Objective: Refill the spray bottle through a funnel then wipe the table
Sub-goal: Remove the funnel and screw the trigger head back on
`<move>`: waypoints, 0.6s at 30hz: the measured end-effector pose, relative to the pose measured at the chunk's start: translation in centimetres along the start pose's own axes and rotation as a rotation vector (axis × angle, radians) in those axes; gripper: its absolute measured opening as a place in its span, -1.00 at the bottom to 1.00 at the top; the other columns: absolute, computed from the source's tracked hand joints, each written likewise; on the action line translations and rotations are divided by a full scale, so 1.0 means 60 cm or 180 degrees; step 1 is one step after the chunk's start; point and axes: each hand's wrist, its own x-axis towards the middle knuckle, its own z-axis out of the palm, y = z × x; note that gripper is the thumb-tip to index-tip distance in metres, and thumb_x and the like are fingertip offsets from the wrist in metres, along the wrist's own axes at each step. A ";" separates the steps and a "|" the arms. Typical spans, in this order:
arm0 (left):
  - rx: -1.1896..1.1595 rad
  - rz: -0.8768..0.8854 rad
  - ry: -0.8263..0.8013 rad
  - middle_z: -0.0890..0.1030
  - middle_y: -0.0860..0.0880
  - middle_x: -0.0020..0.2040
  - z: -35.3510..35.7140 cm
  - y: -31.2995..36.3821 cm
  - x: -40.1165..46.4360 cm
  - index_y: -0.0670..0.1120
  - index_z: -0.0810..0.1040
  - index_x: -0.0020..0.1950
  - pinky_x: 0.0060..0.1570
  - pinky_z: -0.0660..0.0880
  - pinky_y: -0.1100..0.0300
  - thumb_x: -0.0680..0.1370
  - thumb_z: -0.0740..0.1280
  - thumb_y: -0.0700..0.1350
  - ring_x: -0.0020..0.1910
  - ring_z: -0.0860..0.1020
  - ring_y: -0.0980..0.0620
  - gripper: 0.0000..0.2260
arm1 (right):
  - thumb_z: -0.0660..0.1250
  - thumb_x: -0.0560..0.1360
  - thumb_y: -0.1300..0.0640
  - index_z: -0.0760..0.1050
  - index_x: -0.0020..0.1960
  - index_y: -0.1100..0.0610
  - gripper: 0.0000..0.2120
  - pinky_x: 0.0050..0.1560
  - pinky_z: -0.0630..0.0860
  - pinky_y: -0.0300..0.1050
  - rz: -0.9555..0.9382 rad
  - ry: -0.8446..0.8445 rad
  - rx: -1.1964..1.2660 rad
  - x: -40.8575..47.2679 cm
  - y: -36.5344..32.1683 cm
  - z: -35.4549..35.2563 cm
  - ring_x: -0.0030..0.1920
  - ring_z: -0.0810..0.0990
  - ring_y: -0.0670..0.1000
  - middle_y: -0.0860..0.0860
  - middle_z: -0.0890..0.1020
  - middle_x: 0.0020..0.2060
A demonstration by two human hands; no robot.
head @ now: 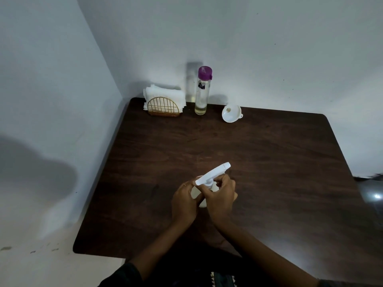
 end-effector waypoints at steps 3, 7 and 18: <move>0.0006 0.0071 0.0025 0.64 0.15 -0.01 0.002 0.001 0.000 0.07 0.61 0.13 -0.02 0.47 0.24 0.45 0.43 -0.03 0.02 0.57 0.14 -0.75 | 0.52 0.31 0.07 0.40 -0.05 0.02 -0.66 0.16 0.38 0.03 -0.0047 -0.0218 -0.0049 0.002 0.002 -0.008 -0.04 0.46 -0.10 -0.24 0.44 -0.17; -0.0071 -0.0036 -0.0019 0.60 0.24 -0.07 0.005 -0.002 -0.004 0.20 0.58 0.08 0.01 0.52 0.20 0.41 0.44 0.01 0.00 0.55 0.23 -0.74 | 0.54 0.27 0.02 0.40 0.05 0.01 -0.55 0.11 0.47 0.17 -0.0061 -0.0299 0.0048 -0.004 0.006 -0.020 -0.02 0.48 -0.12 -0.17 0.48 -0.06; 0.0418 -0.0292 -0.0346 0.57 0.14 0.10 0.019 0.013 -0.026 0.13 0.51 0.21 0.05 0.39 0.34 0.52 0.32 0.06 0.12 0.52 0.18 -0.73 | 0.44 0.35 -0.17 0.25 0.37 0.06 -0.28 0.29 0.34 0.04 -0.0143 0.0012 -0.0045 0.009 -0.010 -0.002 0.26 0.34 -0.06 -0.06 0.38 0.24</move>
